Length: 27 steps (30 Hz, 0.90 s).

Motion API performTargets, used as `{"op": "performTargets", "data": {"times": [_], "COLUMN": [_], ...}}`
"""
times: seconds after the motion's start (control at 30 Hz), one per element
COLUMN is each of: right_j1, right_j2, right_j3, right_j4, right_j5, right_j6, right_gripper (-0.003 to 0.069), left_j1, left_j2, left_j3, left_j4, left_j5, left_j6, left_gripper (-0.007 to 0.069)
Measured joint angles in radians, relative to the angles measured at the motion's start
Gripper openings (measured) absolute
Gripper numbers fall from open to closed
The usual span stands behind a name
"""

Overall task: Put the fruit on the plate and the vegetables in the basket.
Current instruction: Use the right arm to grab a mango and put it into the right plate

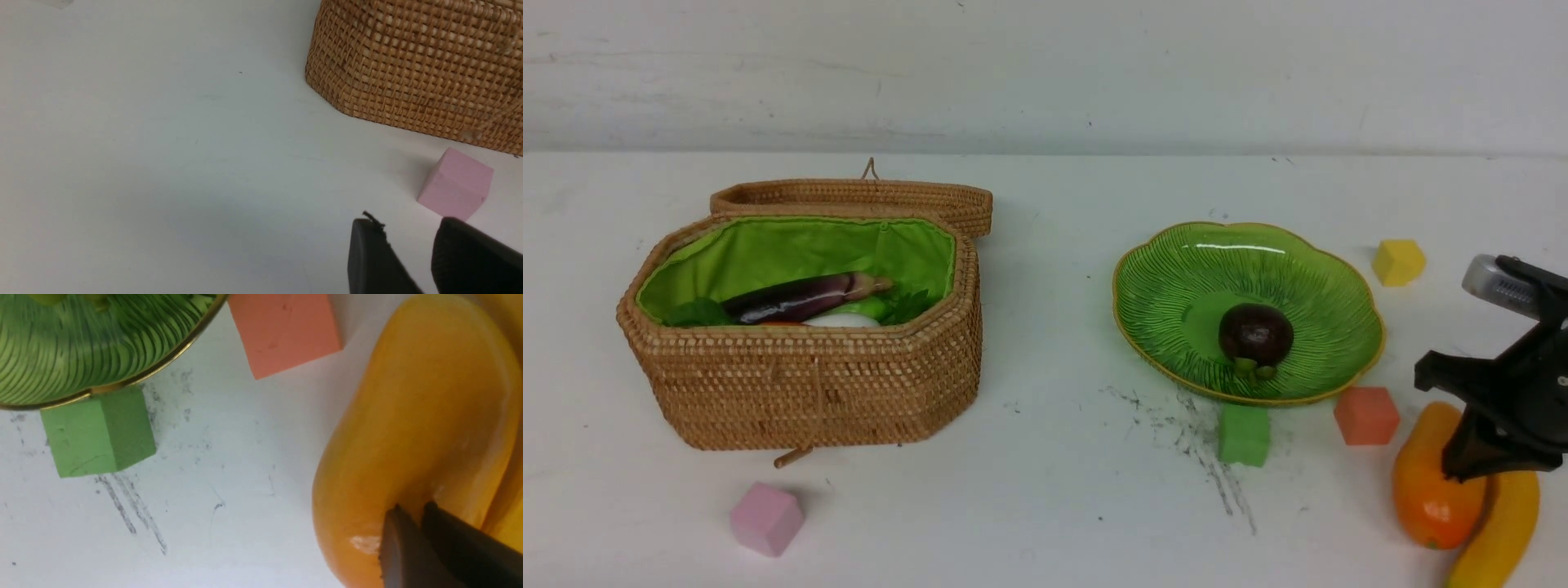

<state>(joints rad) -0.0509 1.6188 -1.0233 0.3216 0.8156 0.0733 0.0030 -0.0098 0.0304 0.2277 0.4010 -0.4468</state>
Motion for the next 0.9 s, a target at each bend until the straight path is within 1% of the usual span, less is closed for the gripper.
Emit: {"op": "performTargets", "data": {"times": [0.1, 0.2, 0.23, 0.33, 0.37, 0.4, 0.47, 0.57, 0.67, 0.77, 0.9], "right_j1": [0.000, 0.000, 0.000, 0.000, 0.000, 0.000, 0.000, 0.000, 0.000, 0.001, 0.001], "right_j2": [-0.021, -0.046, -0.050, -0.050, -0.050, -0.046, -0.033, -0.003, 0.046, 0.103, 0.170], "right_j3": [0.000, 0.000, 0.000, 0.000, 0.000, 0.000, 0.000, 0.000, 0.000, 0.000, 0.000], "right_j4": [-0.003, -0.004, -0.004, -0.004, -0.004, -0.004, -0.004, -0.004, 0.008, 0.047, 0.096], "right_j5": [0.000, -0.012, -0.016, -0.023, -0.025, -0.033, -0.047, -0.059, -0.076, -0.102, -0.123], "right_j6": [0.012, 0.015, 0.016, 0.017, 0.017, 0.023, 0.035, 0.052, 0.059, 0.062, 0.047], "right_gripper": [0.0225, 0.0361, 0.0429, 0.0584, 0.0594, 0.0653, 0.0672, 0.0673, 0.0664, 0.0655, 0.0625], "left_j1": [0.000, 0.000, 0.000, 0.000, 0.000, 0.000, 0.000, 0.000, 0.000, 0.000, 0.000], "left_j2": [0.000, 0.000, 0.000, 0.000, 0.000, 0.000, 0.000, 0.000, 0.000, 0.000, 0.000], "left_j3": [0.000, 0.000, 0.000, 0.000, 0.000, 0.000, 0.000, 0.000, 0.000, 0.000, 0.000], "left_j4": [0.001, 0.001, 0.001, 0.001, 0.001, 0.001, 0.001, 0.001, 0.001, 0.001, 0.001], "left_j5": [0.000, 0.000, 0.000, 0.000, 0.000, 0.000, 0.000, 0.000, 0.000, 0.000, 0.000], "left_j6": [0.000, 0.000, 0.000, 0.000, 0.000, 0.000, 0.000, 0.000, 0.000, 0.000, 0.000], "left_gripper": [0.0223, 0.0224, 0.0225, 0.0227, 0.0227, 0.0229, 0.0230, 0.0234, 0.0235, 0.0235, 0.0238]}}
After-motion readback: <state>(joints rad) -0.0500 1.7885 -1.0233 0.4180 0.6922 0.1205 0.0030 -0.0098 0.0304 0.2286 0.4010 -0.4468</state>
